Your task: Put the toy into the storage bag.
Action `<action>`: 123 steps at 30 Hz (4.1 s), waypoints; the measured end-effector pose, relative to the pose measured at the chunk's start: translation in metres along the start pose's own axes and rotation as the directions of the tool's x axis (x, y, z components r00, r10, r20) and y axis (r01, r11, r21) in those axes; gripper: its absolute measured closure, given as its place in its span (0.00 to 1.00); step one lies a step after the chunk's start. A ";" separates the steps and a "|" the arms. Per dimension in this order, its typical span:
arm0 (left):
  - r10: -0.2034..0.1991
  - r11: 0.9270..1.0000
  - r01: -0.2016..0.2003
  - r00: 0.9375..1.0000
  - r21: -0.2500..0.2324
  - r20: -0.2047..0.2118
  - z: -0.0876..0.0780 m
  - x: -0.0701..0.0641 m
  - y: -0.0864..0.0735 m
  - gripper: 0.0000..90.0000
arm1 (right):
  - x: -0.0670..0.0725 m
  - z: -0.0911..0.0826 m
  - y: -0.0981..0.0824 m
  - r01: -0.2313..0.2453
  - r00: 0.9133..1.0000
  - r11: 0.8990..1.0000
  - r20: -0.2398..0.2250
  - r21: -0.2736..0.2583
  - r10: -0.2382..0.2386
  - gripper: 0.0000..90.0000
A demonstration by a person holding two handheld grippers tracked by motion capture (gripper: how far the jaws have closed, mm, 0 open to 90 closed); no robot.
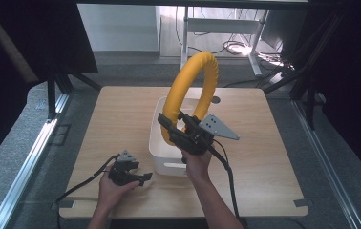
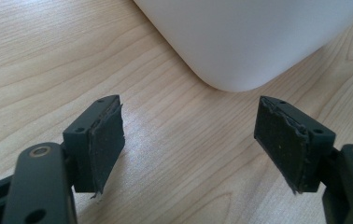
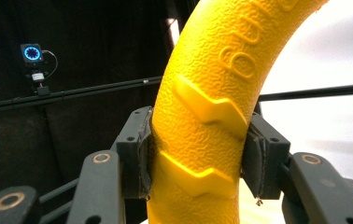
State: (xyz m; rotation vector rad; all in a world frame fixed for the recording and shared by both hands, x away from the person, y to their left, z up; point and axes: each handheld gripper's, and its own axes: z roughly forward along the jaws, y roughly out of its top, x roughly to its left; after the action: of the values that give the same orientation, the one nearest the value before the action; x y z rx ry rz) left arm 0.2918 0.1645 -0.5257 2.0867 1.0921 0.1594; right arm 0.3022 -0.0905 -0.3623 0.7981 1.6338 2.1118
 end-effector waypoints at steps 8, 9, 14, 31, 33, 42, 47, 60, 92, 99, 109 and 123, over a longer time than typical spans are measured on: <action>0.006 1.000 -0.006 1.000 0.011 -0.001 0.001 0.001 0.000 0.27 | -0.001 0.002 -0.012 -0.026 1.000 0.999 0.006 0.020 0.025 0.55; 0.005 1.000 -0.005 1.000 0.012 0.000 0.001 0.000 0.000 0.27 | -0.001 0.002 -0.014 -0.025 1.000 0.999 0.013 0.027 0.025 0.55; 0.003 1.000 -0.003 1.000 0.014 -0.002 0.001 0.000 0.000 0.27 | -0.003 0.002 -0.019 -0.037 0.999 0.999 0.015 0.030 0.036 0.55; -0.004 1.000 0.004 1.000 0.019 0.000 0.003 0.000 -0.001 0.27 | -0.002 0.007 -0.038 -0.085 0.996 0.994 0.027 0.065 0.083 0.54; -0.004 1.000 0.004 1.000 0.020 0.000 0.003 0.000 -0.001 0.27 | -0.001 0.007 -0.041 -0.087 0.996 0.993 0.028 0.079 0.085 0.54; -0.007 1.000 0.007 1.000 0.021 0.000 0.004 0.000 -0.001 0.27 | 0.001 0.009 -0.049 -0.093 0.995 0.989 0.049 0.113 0.088 0.54; -0.007 1.000 0.007 1.000 0.022 0.001 0.004 0.000 -0.001 0.27 | 0.001 0.010 -0.054 -0.072 0.996 0.990 0.063 0.125 0.064 0.52; -0.001 1.000 0.001 1.000 0.027 0.004 0.004 0.000 -0.001 0.27 | -0.004 0.004 -0.059 -0.086 0.993 0.980 0.096 0.179 0.069 0.47; 0.003 1.000 -0.003 1.000 0.019 -0.014 -0.001 0.001 0.000 0.27 | -0.046 -0.075 -0.028 -0.003 0.997 0.972 0.077 0.235 -0.016 0.36; 0.009 1.000 -0.009 1.000 0.020 -0.019 -0.001 0.000 -0.001 0.27 | -0.077 -0.107 -0.030 -0.001 0.982 0.969 0.182 0.249 -0.045 0.39; 0.012 0.999 -0.011 0.999 0.030 -0.031 0.000 0.000 -0.002 0.27 | -0.122 -0.138 -0.049 -0.022 0.958 0.948 0.277 0.317 -0.071 0.41; 0.007 1.000 -0.007 1.000 0.021 -0.023 -0.002 0.000 -0.002 0.27 | -0.139 -0.153 -0.052 -0.023 0.948 0.959 0.311 0.283 -0.069 0.41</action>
State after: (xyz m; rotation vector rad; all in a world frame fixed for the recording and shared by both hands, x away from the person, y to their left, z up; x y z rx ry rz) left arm 0.2896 0.1664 -0.5252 2.1121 1.1044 0.1771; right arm 0.3118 -0.2745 -0.4688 1.1365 1.7716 1.6433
